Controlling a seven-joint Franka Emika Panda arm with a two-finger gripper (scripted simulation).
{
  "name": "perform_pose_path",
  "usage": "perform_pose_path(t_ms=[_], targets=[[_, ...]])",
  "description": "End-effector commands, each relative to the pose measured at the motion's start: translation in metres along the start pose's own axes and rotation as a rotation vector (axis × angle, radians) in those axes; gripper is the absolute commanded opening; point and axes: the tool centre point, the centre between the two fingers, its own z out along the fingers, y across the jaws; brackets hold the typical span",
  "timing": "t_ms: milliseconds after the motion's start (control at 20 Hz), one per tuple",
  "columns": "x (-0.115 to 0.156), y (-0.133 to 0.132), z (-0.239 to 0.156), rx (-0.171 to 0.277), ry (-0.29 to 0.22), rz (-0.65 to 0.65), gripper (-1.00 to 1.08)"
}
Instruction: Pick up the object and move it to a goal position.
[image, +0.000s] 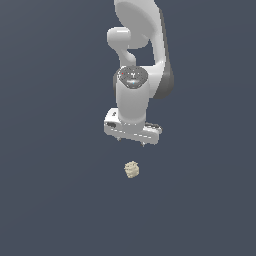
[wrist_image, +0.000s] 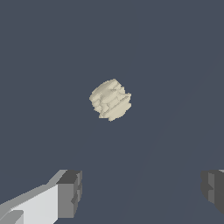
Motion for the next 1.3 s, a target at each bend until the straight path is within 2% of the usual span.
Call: perform_pose_path(t_ms=[0,1250], targets=[[0.006,-0.002,0.005,0.002,0.000,0.070,1.00],[0.054,-0.017,0.055,0.007,0.005,0.747,1.00]])
